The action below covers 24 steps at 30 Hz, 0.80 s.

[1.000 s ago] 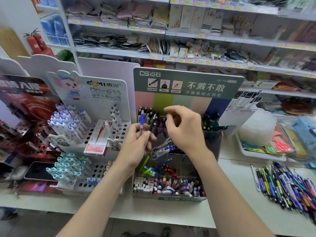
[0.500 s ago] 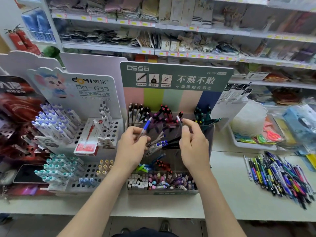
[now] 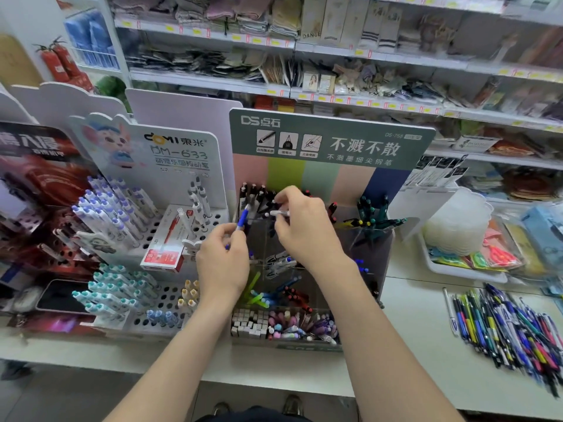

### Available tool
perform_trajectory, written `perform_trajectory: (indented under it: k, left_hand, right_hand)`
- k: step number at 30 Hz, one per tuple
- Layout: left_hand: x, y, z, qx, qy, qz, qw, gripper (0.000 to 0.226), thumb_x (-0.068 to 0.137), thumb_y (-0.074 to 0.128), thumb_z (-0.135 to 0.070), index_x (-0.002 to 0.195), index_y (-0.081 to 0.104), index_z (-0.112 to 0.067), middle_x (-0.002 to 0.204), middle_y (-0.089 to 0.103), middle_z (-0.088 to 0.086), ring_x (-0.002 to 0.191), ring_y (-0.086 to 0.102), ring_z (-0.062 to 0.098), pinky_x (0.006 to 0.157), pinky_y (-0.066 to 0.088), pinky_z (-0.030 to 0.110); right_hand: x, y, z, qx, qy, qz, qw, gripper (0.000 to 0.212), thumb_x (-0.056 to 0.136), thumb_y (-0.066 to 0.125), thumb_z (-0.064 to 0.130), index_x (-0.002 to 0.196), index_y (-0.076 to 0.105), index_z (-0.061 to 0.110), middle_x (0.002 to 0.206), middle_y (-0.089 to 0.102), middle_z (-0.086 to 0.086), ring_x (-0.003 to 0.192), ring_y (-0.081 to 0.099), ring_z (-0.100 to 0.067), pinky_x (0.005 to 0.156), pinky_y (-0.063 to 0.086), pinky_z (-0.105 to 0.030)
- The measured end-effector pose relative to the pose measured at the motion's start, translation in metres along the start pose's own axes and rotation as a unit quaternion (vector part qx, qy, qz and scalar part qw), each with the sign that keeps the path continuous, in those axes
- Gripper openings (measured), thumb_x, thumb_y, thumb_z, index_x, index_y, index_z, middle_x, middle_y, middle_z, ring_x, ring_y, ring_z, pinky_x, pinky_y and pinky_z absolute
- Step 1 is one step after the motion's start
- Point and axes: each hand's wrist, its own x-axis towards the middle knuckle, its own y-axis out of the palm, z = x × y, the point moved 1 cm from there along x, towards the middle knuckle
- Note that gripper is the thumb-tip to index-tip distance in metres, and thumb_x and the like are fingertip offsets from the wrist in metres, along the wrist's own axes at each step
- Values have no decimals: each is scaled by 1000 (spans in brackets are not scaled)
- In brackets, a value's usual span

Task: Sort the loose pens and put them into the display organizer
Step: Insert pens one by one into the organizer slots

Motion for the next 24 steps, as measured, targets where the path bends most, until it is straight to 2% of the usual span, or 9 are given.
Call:
perform_trajectory:
  k: [2, 5, 9, 12, 15, 18, 20, 22, 24]
  left_hand:
    - [2, -3, 1, -15, -19, 1, 1000, 15, 102, 49, -27, 110, 61, -28, 83, 72, 0, 81, 69, 21, 73, 54, 42]
    - [3, -6, 2, -26, -28, 6, 999, 16, 101, 46, -25, 109, 59, -28, 92, 71, 4, 88, 69, 21, 81, 58, 48]
    - [1, -12, -4, -46, -3, 12, 999, 22, 106, 50, -10, 114, 62, -27, 101, 69, -2, 82, 66, 6, 70, 54, 23]
    - [2, -14, -2, -49, 26, 32, 998, 28, 105, 53, -10, 121, 64, -30, 105, 68, -3, 76, 63, 4, 70, 55, 36]
    - [3, -13, -2, -73, 30, 54, 995, 27, 105, 56, -13, 117, 68, -35, 98, 69, -4, 75, 65, 18, 68, 56, 47]
    - [0, -9, -9, -101, 26, 78, 991, 18, 102, 64, -10, 109, 72, -24, 91, 75, -1, 73, 70, 18, 67, 56, 38]
    - [-3, -5, -12, -87, 48, 103, 990, 15, 98, 70, -8, 103, 76, -21, 91, 78, 0, 78, 74, 18, 72, 60, 37]
    - [-8, -1, -15, -53, 95, 142, 984, 14, 95, 75, -8, 96, 78, -21, 88, 79, -4, 84, 76, 16, 78, 62, 35]
    - [-14, 4, -17, -38, 124, 197, 972, 8, 96, 75, -14, 93, 79, -21, 82, 78, -7, 78, 73, 13, 72, 59, 30]
  right_hand:
    - [21, 3, 5, -38, -13, 42, 998, 18, 98, 66, 14, 116, 66, 15, 109, 70, -10, 102, 64, -33, 90, 57, -48]
    - [38, 1, 17, -7, -77, 12, 997, 27, 96, 71, 7, 122, 66, 13, 113, 70, -7, 104, 63, -26, 92, 53, -36]
    - [38, 15, 17, -21, -105, -9, 994, 24, 100, 63, 1, 122, 69, 9, 105, 77, -10, 95, 70, -30, 82, 59, -45]
    - [30, 17, 14, -58, -124, -65, 988, 29, 95, 64, -4, 120, 73, 7, 100, 78, -10, 90, 66, -32, 77, 57, -46]
    - [6, 2, 20, 54, -80, -173, 980, 25, 102, 64, 6, 125, 71, 11, 95, 75, 0, 79, 61, -14, 74, 52, -29]
    - [-28, 2, 16, 145, -39, -159, 976, 32, 104, 63, 12, 134, 67, 18, 88, 71, 9, 68, 61, -5, 67, 51, -20]
    - [-53, 8, 5, 99, -61, -140, 983, 39, 102, 64, 10, 140, 66, 20, 100, 72, 7, 74, 60, -3, 71, 55, -23]
    - [-73, 16, -8, 33, -73, -149, 986, 33, 100, 69, 12, 132, 71, 18, 105, 70, 5, 78, 61, -9, 68, 56, -30]
    - [-86, 16, -19, 8, -60, -178, 982, 26, 97, 75, 12, 123, 75, 15, 100, 70, 4, 77, 61, -12, 65, 54, -28]
